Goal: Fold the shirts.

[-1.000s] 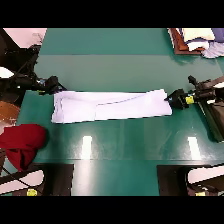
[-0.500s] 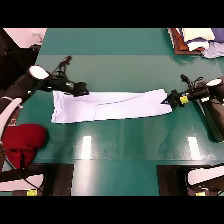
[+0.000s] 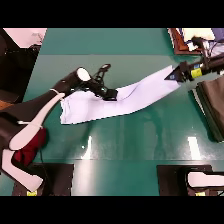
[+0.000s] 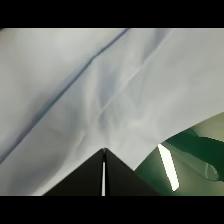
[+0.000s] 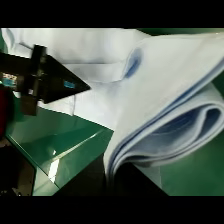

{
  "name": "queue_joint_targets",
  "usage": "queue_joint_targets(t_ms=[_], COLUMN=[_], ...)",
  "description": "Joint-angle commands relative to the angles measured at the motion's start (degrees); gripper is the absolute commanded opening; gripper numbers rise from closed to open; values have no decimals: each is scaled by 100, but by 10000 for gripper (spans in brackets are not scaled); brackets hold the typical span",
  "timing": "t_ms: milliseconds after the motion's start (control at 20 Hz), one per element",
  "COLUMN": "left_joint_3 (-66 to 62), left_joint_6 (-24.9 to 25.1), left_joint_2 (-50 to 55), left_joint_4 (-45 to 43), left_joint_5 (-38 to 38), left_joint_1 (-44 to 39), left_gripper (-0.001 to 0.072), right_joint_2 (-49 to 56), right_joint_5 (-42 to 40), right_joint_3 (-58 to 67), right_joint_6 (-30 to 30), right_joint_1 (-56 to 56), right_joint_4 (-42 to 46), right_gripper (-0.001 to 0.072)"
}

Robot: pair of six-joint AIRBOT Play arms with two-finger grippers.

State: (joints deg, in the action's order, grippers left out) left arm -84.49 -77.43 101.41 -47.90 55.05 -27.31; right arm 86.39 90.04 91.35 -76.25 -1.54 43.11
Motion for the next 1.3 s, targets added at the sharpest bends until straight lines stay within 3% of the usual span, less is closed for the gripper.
queue_joint_targets(t_ms=[0, 400, 650, 950, 1250], left_joint_3=[-385, -385, -393, -396, -396], left_joint_6=[-61, -59, -57, -13, -13], left_joint_2=[509, 608, 225, -1211, -2647], left_joint_4=[31, 79, -179, -1755, -2428], left_joint_5=[-26, -247, 175, 1180, 1246], left_joint_1=[-413, -568, -275, 966, 2673], left_gripper=[23, 24, 23, 23, 24], right_joint_2=[-129, 411, 835, 1088, 1961], right_joint_5=[55, 17, -13, -472, -1451], right_joint_3=[848, 2164, 2474, 2343, 2704], right_joint_6=[-391, -538, -498, -127, 337], right_joint_1=[-509, -1652, -2186, -2942, -4155], right_joint_4=[-4, -2, -2, -13, -20], right_gripper=[17, 18, 18, 18, 19])
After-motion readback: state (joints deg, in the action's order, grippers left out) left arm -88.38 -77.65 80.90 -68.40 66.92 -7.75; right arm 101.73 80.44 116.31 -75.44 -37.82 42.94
